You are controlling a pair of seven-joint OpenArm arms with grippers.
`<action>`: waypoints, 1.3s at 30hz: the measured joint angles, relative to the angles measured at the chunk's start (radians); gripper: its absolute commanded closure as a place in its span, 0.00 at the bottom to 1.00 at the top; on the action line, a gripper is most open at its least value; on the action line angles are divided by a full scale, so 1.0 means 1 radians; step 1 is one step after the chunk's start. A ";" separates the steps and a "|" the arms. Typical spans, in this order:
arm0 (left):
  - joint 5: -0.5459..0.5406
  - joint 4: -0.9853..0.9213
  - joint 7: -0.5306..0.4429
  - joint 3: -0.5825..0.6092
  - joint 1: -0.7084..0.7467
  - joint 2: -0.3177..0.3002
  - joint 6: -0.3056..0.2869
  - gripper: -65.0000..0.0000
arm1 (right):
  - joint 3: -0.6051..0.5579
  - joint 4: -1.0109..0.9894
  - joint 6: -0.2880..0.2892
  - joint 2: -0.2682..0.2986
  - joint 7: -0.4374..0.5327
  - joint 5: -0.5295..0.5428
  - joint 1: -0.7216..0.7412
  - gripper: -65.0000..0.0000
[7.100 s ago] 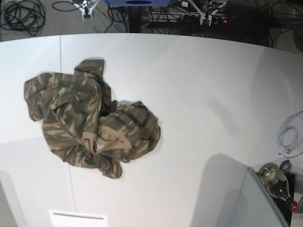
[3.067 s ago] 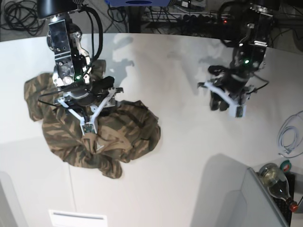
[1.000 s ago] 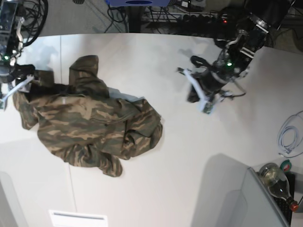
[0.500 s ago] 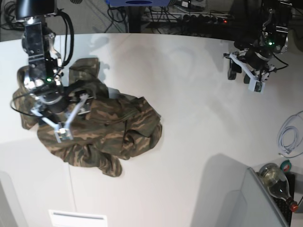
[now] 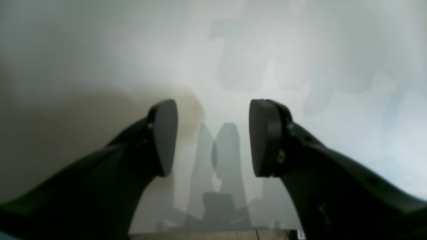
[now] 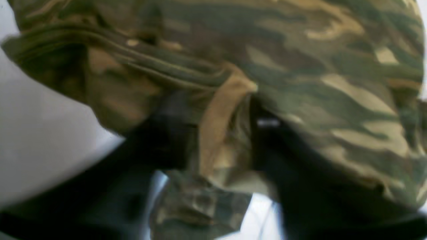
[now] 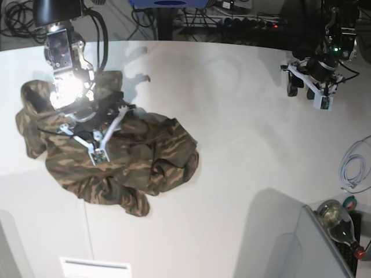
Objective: Layout the t-shirt on the table in an organized manner, then fold the t-shirt properly
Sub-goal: 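Drag the grasped fabric with the right gripper, then regrasp the shirt, then grasp the shirt with the left gripper and pull it away from the right gripper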
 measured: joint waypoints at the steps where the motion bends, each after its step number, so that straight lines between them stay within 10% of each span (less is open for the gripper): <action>1: 0.000 0.000 -0.001 0.001 0.000 0.001 -0.005 0.50 | 0.002 0.026 0.011 0.005 -0.001 -0.003 -0.021 0.92; 10: 0.000 0.000 -0.004 0.069 -0.069 -0.006 0.003 0.50 | 0.007 0.280 0.091 0.000 0.004 -0.002 -0.281 1.00; 17: 0.000 -0.002 0.011 0.393 -0.288 0.001 0.005 0.50 | 0.012 0.286 0.093 0.007 0.005 -0.005 -0.433 1.00; 22: -0.014 -0.069 0.004 0.630 -0.513 0.138 0.024 0.50 | 0.011 0.286 0.093 0.041 0.003 -0.004 -0.451 1.00; 29: -0.002 -0.458 0.004 0.940 -0.766 0.298 0.147 1.00 | 0.128 0.250 0.094 0.037 0.003 0.003 -0.450 1.00; 35: -0.012 -0.531 -0.038 1.017 -0.771 0.293 0.172 1.00 | 0.249 0.143 0.097 0.034 0.007 0.003 -0.405 1.00; 39: -0.014 -0.369 -0.060 1.013 -0.657 0.185 0.183 1.00 | 0.331 0.032 0.104 0.032 0.011 0.010 -0.336 1.00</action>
